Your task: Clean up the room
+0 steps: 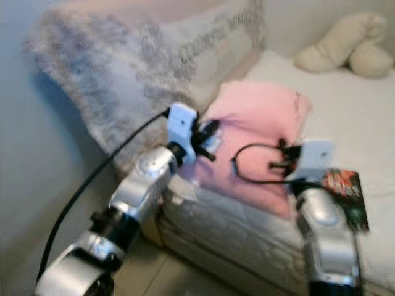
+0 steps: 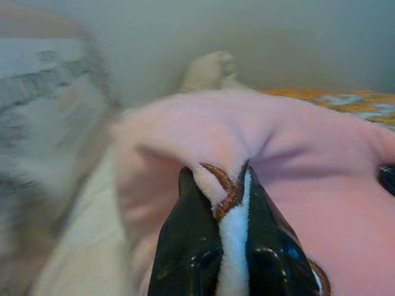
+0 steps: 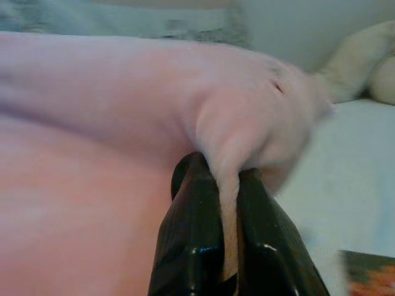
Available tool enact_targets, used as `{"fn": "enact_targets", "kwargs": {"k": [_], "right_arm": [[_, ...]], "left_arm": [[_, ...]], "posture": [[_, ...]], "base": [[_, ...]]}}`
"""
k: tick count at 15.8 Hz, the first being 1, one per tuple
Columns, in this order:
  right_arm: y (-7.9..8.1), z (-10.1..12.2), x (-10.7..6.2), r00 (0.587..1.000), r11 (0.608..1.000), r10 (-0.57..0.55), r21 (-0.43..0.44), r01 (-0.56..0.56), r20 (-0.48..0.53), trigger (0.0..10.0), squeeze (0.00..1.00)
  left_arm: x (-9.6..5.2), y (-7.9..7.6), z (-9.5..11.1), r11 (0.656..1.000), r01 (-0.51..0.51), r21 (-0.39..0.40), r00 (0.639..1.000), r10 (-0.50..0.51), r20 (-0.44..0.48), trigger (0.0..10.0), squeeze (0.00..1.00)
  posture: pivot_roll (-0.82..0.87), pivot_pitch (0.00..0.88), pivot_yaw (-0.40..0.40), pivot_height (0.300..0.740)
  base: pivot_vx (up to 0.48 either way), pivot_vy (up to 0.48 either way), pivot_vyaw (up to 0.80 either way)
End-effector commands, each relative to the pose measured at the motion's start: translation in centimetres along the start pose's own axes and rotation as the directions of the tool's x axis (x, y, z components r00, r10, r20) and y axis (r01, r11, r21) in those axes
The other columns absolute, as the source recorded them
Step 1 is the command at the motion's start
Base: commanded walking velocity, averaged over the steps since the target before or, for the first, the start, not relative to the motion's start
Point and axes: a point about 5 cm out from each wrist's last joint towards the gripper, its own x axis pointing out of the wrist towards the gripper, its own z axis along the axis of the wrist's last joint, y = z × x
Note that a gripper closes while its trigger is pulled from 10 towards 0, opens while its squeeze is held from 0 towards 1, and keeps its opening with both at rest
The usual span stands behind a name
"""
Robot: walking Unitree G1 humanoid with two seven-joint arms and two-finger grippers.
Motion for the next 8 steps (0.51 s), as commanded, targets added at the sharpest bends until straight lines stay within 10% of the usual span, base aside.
{"fn": "enact_targets", "kwargs": {"k": [1, 8], "right_arm": [[-0.7, -0.4, 0.2, 0.999, 0.999, -0.051, -0.012, 0.051, -0.017, 10.0, 0.00], [0.6, -1.2, 0.6, 0.999, 1.000, -0.022, -0.010, 0.022, -0.022, 10.0, 0.00]], "left_arm": [[0.0, 2.0, 1.2, 0.996, -0.083, 0.015, 0.995, 0.082, 0.051, 10.0, 0.00], [0.6, 3.0, 0.6, 0.995, -0.095, 0.019, 0.995, 0.094, 0.022, 10.0, 0.00]], "posture": [[-0.01, 0.000, 0.073, 0.740], [-0.03, 0.000, 0.077, 0.740]], "base": [[0.375, -0.292, 0.51], [0.420, -0.074, 0.00]]}}
